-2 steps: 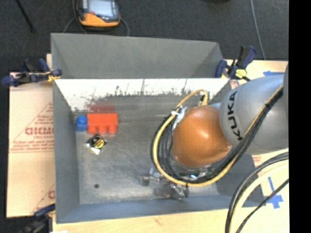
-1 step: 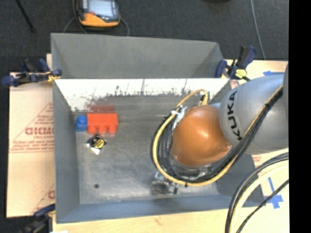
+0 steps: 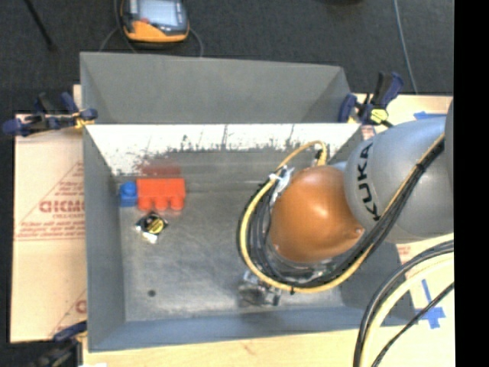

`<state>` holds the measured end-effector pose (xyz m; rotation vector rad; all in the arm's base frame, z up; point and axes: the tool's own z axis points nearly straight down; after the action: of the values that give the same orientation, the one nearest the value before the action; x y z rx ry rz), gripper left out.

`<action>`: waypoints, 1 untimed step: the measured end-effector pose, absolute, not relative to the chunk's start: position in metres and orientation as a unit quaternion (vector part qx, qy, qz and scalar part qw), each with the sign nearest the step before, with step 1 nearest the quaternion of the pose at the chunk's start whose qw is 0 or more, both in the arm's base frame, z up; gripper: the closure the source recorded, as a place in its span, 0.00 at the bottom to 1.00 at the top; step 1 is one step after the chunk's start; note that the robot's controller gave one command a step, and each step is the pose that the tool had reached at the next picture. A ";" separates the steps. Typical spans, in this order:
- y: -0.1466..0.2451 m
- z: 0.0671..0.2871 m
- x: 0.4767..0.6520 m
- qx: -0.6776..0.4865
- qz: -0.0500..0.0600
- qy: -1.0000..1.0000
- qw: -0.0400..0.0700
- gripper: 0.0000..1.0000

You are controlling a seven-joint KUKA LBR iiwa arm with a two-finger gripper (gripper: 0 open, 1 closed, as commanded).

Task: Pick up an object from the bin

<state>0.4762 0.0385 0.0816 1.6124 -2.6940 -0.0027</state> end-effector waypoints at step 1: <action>0.038 0.082 0.476 0.513 -0.001 -0.858 0.001 1.00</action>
Offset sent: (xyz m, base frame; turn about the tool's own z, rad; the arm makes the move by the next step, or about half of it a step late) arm 0.0000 0.0000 0.0000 0.0000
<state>0.4762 0.0385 0.0816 1.6107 -2.6945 -0.0029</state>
